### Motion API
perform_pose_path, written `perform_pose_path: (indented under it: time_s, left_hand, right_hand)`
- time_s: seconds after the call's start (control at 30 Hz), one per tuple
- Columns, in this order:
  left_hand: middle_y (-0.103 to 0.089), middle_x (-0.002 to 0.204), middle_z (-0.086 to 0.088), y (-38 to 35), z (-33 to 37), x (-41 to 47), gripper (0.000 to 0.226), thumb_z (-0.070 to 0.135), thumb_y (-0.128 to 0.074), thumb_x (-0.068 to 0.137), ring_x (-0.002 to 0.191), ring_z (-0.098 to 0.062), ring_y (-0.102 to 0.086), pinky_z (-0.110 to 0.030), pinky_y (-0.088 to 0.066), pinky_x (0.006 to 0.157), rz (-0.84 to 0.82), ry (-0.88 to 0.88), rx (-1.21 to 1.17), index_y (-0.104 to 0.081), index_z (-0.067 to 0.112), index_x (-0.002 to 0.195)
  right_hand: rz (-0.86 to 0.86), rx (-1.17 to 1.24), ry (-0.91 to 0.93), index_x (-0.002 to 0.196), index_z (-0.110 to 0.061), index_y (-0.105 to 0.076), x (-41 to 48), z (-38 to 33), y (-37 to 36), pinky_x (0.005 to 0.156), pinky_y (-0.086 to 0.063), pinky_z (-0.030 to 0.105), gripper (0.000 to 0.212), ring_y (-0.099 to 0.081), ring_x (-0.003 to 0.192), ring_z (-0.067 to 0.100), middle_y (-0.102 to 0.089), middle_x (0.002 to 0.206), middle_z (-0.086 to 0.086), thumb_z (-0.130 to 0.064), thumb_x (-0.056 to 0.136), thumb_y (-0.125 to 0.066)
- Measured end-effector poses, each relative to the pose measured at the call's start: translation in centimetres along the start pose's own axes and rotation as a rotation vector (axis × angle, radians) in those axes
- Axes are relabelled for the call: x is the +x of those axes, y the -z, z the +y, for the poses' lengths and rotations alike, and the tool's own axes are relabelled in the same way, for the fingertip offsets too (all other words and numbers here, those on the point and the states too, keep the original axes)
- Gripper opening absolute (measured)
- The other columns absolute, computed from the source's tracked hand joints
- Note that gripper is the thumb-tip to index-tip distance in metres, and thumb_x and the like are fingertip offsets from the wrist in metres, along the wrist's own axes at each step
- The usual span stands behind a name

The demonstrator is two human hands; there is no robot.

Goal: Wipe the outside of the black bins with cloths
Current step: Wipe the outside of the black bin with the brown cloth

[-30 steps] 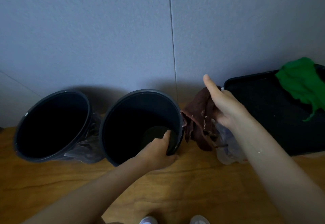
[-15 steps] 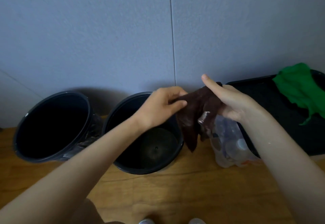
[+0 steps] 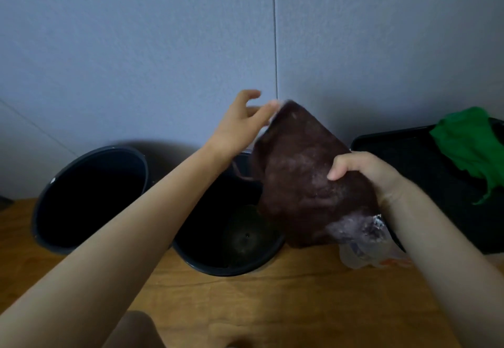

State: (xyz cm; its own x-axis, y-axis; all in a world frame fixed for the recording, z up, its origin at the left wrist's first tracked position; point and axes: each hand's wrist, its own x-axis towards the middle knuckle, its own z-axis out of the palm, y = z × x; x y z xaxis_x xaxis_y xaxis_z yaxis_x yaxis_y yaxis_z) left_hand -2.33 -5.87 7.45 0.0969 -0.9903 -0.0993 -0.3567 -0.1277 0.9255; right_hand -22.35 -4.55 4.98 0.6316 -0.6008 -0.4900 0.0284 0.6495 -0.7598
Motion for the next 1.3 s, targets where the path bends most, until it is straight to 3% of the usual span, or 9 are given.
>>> perform_pose_path:
  time_s: [0.2, 0.33, 0.43, 0.5, 0.7, 0.83, 0.93, 1.07, 1.3]
  left_hand:
    - [-0.069, 0.113, -0.014, 0.1, -6.8, -5.1, 0.091, 0.08, -0.022, 0.077, 0.112, -0.029, -0.06, -0.048, -0.03, 0.111, -0.469, 0.735, -0.478, -0.061, 0.01, 0.119]
    - [-0.066, 0.12, -0.013, -0.8, -5.3, -5.4, 0.066, 0.07, -0.03, 0.083, 0.112, -0.032, -0.061, -0.044, -0.035, 0.108, -0.459, 0.589, -0.795, -0.059, 0.023, 0.119]
    - [-0.069, 0.116, -0.005, -0.7, -5.0, -4.6, 0.041, 0.052, -0.045, 0.089, 0.107, -0.024, -0.065, -0.044, -0.037, 0.107, -0.283, 0.435, -0.497, -0.063, 0.026, 0.115]
    - [-0.066, 0.121, -0.002, -0.9, -5.4, -4.5, 0.048, 0.059, -0.039, 0.089, 0.107, -0.019, -0.064, -0.04, -0.039, 0.106, -0.273, 0.414, -0.302, -0.062, 0.027, 0.117]
    - [-0.064, 0.123, -0.004, -1.8, -5.5, -4.6, 0.05, 0.051, -0.042, 0.089, 0.119, -0.019, -0.056, -0.035, -0.039, 0.104, -0.394, 0.381, -0.634, -0.062, 0.017, 0.12]
    - [-0.066, 0.105, -0.013, -1.3, -5.8, -4.4, 0.031, 0.025, -0.057, 0.088, 0.098, -0.024, -0.064, -0.036, -0.051, 0.083, -0.2, 0.281, -0.717, -0.059, 0.002, 0.109]
    - [-0.067, 0.087, -0.006, -0.3, -5.4, -4.1, 0.003, 0.012, -0.059, 0.087, 0.079, -0.018, -0.066, -0.032, -0.053, 0.068, -0.003, 0.181, -0.661, -0.057, 0.013, 0.087]
    - [-0.066, 0.085, -0.006, 0.3, -4.3, -4.2, 0.023, 0.011, -0.062, 0.087, 0.072, -0.017, -0.065, -0.032, -0.054, 0.06, 0.109, 0.059, -0.402, -0.048, 0.018, 0.104]
    - [-0.061, 0.106, -0.008, 1.5, -3.9, -3.9, 0.052, -0.008, -0.069, 0.075, 0.09, -0.016, -0.064, -0.022, -0.056, 0.079, -0.062, -0.008, -0.124, -0.058, 0.021, 0.116]
  right_hand:
    - [0.034, 0.329, 0.185, 0.069, 0.001, -0.074, 0.8, 1.5, 0.0, 0.052, -0.056, 0.034, 0.067, -0.068, 0.06, 0.027, -0.07, 0.072, 0.016, -0.011, 0.004, -0.077]
    - [0.011, 0.392, 0.221, 0.079, 0.001, -0.073, 0.9, 1.7, 0.0, 0.057, -0.057, 0.036, 0.065, -0.068, 0.066, 0.029, -0.07, 0.079, 0.017, -0.01, 0.015, -0.076]
    - [0.033, 0.425, 0.285, 0.072, -0.001, -0.075, 0.7, 1.5, 0.2, 0.054, -0.056, 0.035, 0.048, -0.069, 0.066, 0.028, -0.071, 0.078, 0.016, -0.008, 0.025, -0.069]
    - [0.031, 0.404, 0.271, 0.073, -0.001, -0.075, 0.4, 1.4, 0.5, 0.053, -0.056, 0.034, 0.051, -0.069, 0.066, 0.029, -0.071, 0.079, 0.016, -0.009, 0.023, -0.07]
    - [0.039, 0.358, 0.209, 0.08, 0.0, -0.075, 0.4, 1.6, 0.9, 0.055, -0.057, 0.036, 0.067, -0.069, 0.069, 0.029, -0.071, 0.084, 0.017, -0.012, 0.014, -0.08]
    - [0.123, 0.246, 0.226, 0.066, -0.01, -0.077, -0.1, 1.1, 0.9, 0.054, -0.056, 0.027, 0.025, -0.07, 0.064, 0.019, -0.072, 0.075, 0.008, -0.03, 0.055, -0.066]
    - [0.137, 0.05, 0.195, 0.083, -0.011, -0.077, -0.4, 0.2, 1.5, 0.07, -0.057, 0.027, 0.033, -0.071, 0.081, 0.017, -0.074, 0.09, 0.007, -0.031, 0.072, -0.053]
    - [0.259, -0.238, 0.203, 0.114, -0.01, -0.064, -0.5, -0.5, 3.0, 0.089, -0.049, 0.03, 0.048, -0.066, 0.101, 0.015, -0.07, 0.109, 0.004, -0.031, 0.071, -0.064]
    - [0.53, -0.471, 0.315, 0.107, -0.014, -0.054, 0.4, 0.3, 3.5, 0.08, -0.055, 0.032, 0.045, -0.066, 0.091, 0.016, -0.066, 0.106, 0.01, -0.002, 0.07, -0.077]
